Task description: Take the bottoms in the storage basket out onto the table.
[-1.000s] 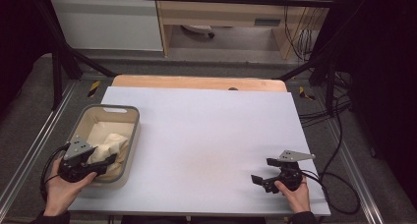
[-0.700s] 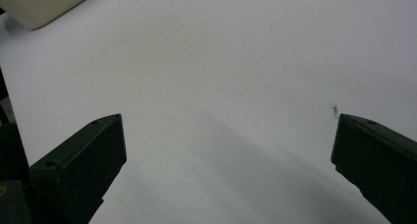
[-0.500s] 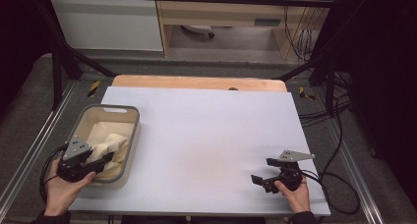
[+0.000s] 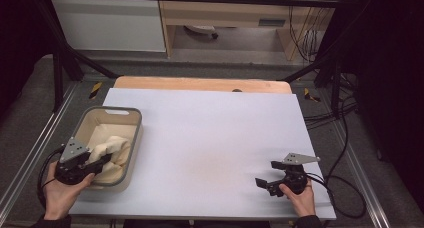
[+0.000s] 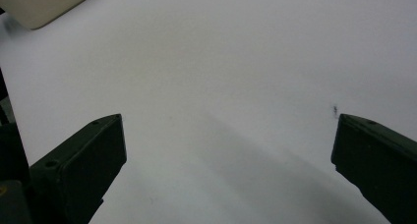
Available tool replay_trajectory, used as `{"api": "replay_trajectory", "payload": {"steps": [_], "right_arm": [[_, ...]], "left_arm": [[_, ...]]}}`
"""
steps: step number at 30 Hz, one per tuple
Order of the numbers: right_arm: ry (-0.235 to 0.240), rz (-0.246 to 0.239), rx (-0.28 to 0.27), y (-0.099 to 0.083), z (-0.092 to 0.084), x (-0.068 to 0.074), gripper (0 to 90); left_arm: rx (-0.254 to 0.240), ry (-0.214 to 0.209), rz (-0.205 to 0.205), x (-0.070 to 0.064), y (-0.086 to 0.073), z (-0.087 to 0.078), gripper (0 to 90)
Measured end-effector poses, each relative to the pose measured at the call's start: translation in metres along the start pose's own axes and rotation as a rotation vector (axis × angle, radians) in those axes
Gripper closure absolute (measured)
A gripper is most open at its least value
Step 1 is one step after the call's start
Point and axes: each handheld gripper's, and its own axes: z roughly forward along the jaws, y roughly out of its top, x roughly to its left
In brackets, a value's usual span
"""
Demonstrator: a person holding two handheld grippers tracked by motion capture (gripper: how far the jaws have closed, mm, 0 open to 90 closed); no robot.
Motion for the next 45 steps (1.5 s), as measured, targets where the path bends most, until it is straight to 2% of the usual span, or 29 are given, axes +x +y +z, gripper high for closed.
{"api": "replay_trajectory", "payload": {"steps": [26, 45], "right_arm": [[0.0, 0.002, -0.001, 0.0, 0.0, 0.0, 0.5], [0.0, -0.001, -0.003, 0.0, 0.0, 0.0, 0.5]], "left_arm": [[-0.039, 0.015, -0.026, 0.008, 0.003, -0.009, 65.6], [-0.086, 0.026, -0.046, 0.012, 0.008, -0.016, 65.8]]}}
